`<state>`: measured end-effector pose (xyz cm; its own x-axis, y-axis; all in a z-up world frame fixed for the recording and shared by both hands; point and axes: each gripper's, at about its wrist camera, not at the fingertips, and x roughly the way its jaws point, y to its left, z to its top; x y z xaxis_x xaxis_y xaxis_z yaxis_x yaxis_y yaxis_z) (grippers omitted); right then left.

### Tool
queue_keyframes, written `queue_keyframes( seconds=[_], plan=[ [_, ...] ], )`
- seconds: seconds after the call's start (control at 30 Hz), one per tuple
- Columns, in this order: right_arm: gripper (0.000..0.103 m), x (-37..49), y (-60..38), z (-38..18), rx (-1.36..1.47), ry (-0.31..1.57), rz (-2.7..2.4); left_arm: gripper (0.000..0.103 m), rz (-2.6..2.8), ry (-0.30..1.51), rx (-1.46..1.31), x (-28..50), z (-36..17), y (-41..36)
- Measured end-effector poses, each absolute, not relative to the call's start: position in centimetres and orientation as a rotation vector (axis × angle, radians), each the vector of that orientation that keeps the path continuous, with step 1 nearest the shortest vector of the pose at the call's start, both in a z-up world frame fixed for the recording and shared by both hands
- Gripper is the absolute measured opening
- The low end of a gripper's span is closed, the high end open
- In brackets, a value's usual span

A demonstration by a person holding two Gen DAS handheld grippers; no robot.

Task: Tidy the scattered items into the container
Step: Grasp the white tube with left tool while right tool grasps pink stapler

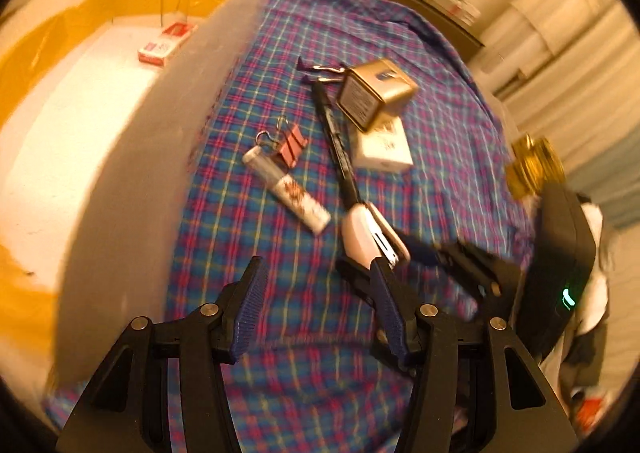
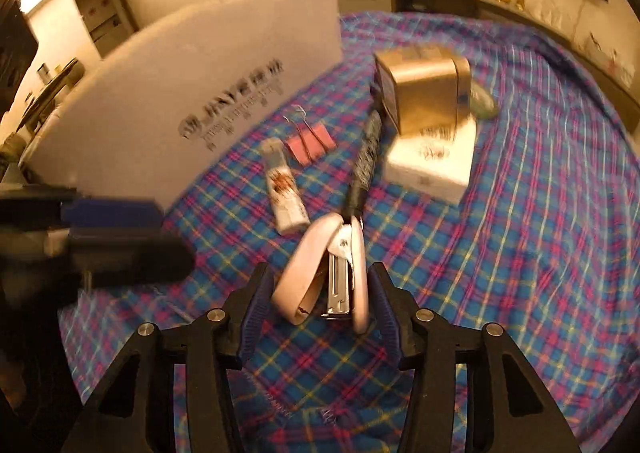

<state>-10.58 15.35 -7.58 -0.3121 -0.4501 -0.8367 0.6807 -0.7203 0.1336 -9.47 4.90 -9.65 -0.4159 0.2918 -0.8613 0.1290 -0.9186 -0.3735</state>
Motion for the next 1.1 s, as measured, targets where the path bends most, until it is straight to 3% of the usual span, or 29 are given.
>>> queue_keyframes(
  seconds=[0.1, 0.23, 0.5, 0.53, 0.57, 0.63, 0.67, 0.83, 0.9, 0.93, 0.97, 1.0, 1.07, 1.1],
  plan=[
    [0.047, -11.8, 17.2, -7.3, 1.268, 0.208, -2.088, 0.056, 2.478, -0.611, -1.699, -11.6, -11.3, 5.3],
    [0.046, -12.9, 19.3, -7.5, 1.324, 0.086, -2.083, 0.057, 2.629, -0.493, -1.733, -13.7, -12.7, 5.9],
    [0.046, -12.6, 19.5, -6.9, 1.327, 0.053, -2.078, 0.056, 2.743, -0.26, -1.623, -13.6, -12.9, 7.8],
    [0.046, -12.5, 19.6, -6.7, 1.322, 0.047, -2.078, 0.051, 2.754, -0.249, -1.6, -13.2, -12.9, 7.8],
    [0.046, -12.4, 19.7, -6.4, 1.316, 0.039, -2.079, 0.036, 2.765, -0.226, -1.586, -13.0, -12.9, 7.7],
    [0.046, -12.3, 19.9, -6.0, 1.306, 0.026, -2.08, 0.017, 2.771, -0.204, -1.578, -12.9, -12.9, 7.3],
    [0.046, -11.9, 19.9, -5.9, 1.304, 0.021, -2.08, 0.013, 2.756, -0.233, -1.58, -12.9, -12.9, 6.9],
    [0.045, -11.6, 19.4, -5.3, 1.308, -0.01, -2.073, 0.012, 2.721, -0.255, -1.583, -12.8, -12.7, 6.6],
    [0.046, -11.2, 19.4, -5.1, 1.306, -0.005, -2.076, 0.017, 2.719, -0.234, -1.601, -13.1, -12.9, 7.0],
    [0.045, -11.1, 19.3, -5.2, 1.303, 0.004, -2.077, 0.029, 2.722, -0.223, -1.586, -13.3, -12.9, 7.3],
    [0.046, -11.0, 19.1, -5.3, 1.302, 0.022, -2.08, 0.034, 2.719, -0.193, -1.574, -13.4, -12.8, 7.8],
    [0.046, -11.0, 19.0, -5.4, 1.303, 0.038, -2.083, 0.033, 2.726, -0.155, -1.571, -13.6, -12.9, 8.1],
    [0.045, -11.1, 18.7, -6.0, 1.308, 0.076, -2.092, 0.012, 2.742, -0.093, -1.56, -13.9, -13.0, 8.6],
    [0.045, -10.9, 18.7, -6.1, 1.312, 0.09, -2.094, 0.011, 2.739, -0.107, -1.564, -13.9, -13.0, 8.4]
  ],
)
